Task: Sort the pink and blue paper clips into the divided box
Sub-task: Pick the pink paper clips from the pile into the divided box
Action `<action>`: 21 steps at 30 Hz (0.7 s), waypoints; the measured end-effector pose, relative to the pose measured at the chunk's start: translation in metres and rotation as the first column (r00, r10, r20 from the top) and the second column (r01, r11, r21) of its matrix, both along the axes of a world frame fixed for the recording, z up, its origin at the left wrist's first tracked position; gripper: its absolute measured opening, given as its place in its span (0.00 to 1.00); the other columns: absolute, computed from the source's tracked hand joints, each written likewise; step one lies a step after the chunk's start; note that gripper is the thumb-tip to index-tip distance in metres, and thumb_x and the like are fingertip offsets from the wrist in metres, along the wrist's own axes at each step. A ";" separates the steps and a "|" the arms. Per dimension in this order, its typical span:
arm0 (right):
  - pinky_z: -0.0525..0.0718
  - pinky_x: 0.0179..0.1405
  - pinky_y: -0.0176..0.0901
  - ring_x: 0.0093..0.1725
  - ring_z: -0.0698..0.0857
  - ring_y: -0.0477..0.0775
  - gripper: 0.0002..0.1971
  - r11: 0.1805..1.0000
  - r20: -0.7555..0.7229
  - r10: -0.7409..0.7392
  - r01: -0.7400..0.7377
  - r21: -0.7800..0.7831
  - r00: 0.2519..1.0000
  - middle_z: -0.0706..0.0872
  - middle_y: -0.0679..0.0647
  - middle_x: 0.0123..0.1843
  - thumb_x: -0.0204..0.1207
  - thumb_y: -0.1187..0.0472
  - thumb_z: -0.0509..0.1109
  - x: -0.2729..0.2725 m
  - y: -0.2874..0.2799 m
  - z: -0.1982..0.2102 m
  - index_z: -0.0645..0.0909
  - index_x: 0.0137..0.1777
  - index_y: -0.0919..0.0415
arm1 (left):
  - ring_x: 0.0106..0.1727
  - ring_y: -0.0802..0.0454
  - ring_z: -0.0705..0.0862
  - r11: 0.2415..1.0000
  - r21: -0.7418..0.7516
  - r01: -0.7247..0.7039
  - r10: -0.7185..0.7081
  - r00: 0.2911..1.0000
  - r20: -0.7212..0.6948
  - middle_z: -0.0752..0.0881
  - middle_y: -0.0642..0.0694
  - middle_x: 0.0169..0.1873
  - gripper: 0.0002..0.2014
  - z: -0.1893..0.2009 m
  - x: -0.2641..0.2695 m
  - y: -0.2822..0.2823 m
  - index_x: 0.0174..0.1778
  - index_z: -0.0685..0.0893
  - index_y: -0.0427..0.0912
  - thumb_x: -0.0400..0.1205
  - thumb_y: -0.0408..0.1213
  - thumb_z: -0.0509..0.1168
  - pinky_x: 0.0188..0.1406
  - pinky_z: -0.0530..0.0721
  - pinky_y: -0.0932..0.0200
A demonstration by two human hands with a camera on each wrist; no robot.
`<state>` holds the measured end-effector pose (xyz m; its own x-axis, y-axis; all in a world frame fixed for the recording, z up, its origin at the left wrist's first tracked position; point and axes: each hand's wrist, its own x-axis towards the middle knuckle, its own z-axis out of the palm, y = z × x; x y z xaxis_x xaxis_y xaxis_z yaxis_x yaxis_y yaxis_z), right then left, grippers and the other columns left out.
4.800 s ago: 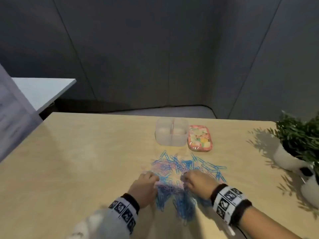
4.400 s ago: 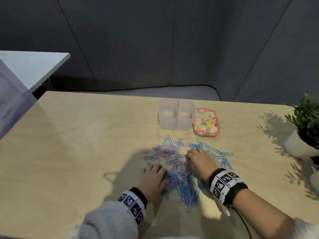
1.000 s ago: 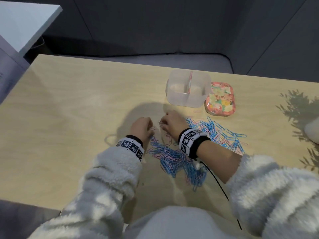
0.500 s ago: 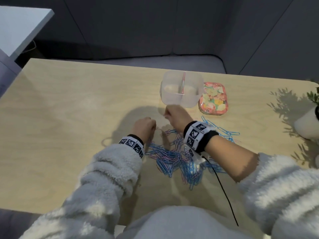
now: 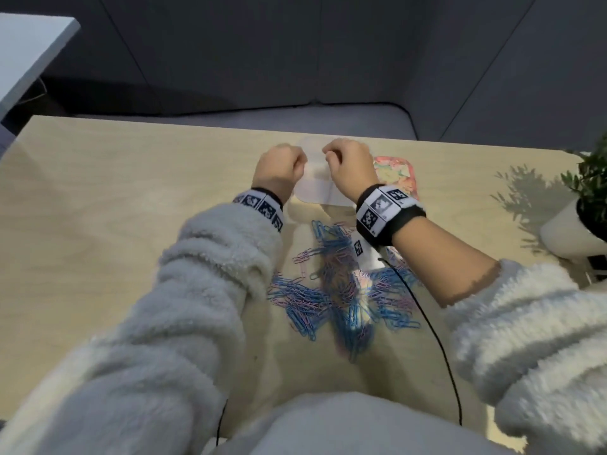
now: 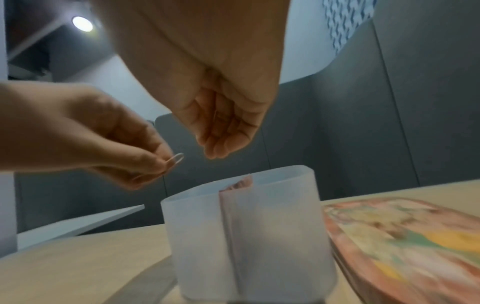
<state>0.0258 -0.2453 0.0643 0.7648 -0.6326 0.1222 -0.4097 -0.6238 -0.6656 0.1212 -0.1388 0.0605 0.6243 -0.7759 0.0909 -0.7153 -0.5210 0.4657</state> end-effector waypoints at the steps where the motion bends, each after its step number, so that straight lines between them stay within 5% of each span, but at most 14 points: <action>1: 0.79 0.54 0.44 0.54 0.85 0.60 0.13 1.000 0.043 -0.026 0.026 0.001 0.999 0.90 0.61 0.53 0.77 0.68 0.60 -0.010 0.002 -0.001 0.85 0.52 0.67 | 0.55 0.38 0.82 1.000 0.003 0.011 -0.011 1.000 0.015 0.86 0.37 0.52 0.11 0.003 0.002 -0.010 0.51 0.85 0.38 0.79 0.32 0.59 0.53 0.77 0.51; 5: 0.76 0.46 0.40 0.45 0.84 0.55 0.11 0.998 -0.009 -0.010 0.011 0.061 1.000 0.90 0.59 0.48 0.77 0.67 0.61 -0.055 0.015 -0.013 0.85 0.50 0.65 | 0.59 0.35 0.81 0.991 0.117 0.070 -0.077 0.995 0.059 0.85 0.35 0.57 0.13 -0.002 0.003 -0.033 0.55 0.85 0.37 0.81 0.31 0.57 0.59 0.79 0.47; 10: 0.81 0.55 0.46 0.53 0.86 0.60 0.12 0.987 -0.230 0.134 -0.110 0.115 0.964 0.90 0.60 0.53 0.78 0.69 0.61 -0.093 0.020 -0.050 0.86 0.52 0.64 | 0.58 0.36 0.81 0.989 0.081 0.124 -0.132 0.986 0.101 0.86 0.35 0.55 0.13 -0.008 -0.010 -0.024 0.53 0.85 0.33 0.82 0.30 0.55 0.57 0.80 0.44; 12: 0.81 0.58 0.49 0.56 0.84 0.63 0.14 0.985 -0.271 0.166 -0.150 0.082 0.948 0.89 0.61 0.54 0.75 0.72 0.61 -0.097 0.021 -0.061 0.87 0.52 0.63 | 0.53 0.37 0.82 0.990 -0.036 0.135 -0.128 0.980 0.155 0.87 0.37 0.51 0.12 -0.014 -0.022 -0.005 0.49 0.86 0.36 0.81 0.32 0.57 0.54 0.78 0.46; 14: 0.78 0.61 0.52 0.60 0.80 0.62 0.14 0.977 -0.324 0.210 -0.208 0.040 0.922 0.86 0.60 0.57 0.75 0.70 0.62 -0.095 0.025 -0.066 0.86 0.54 0.61 | 0.47 0.41 0.83 0.993 0.006 0.114 -0.113 0.977 0.178 0.87 0.41 0.47 0.09 -0.026 -0.036 0.019 0.46 0.86 0.41 0.81 0.35 0.60 0.51 0.78 0.48; 18: 0.71 0.64 0.49 0.65 0.72 0.58 0.14 0.945 -0.403 0.302 -0.328 0.004 0.864 0.81 0.54 0.62 0.76 0.58 0.68 -0.087 0.034 -0.072 0.83 0.61 0.56 | 0.46 0.50 0.82 0.975 0.219 0.050 -0.032 0.996 -0.084 0.84 0.48 0.47 0.08 -0.061 -0.054 0.057 0.48 0.83 0.44 0.80 0.44 0.65 0.50 0.83 0.53; 21: 0.73 0.60 0.51 0.61 0.74 0.59 0.10 0.946 -0.459 0.264 -0.320 -0.046 0.849 0.81 0.55 0.59 0.74 0.59 0.69 -0.086 0.033 -0.079 0.85 0.55 0.55 | 0.47 0.48 0.81 0.956 0.289 0.052 0.002 0.983 -0.184 0.83 0.46 0.46 0.10 -0.078 -0.063 0.073 0.47 0.81 0.44 0.77 0.47 0.67 0.50 0.83 0.52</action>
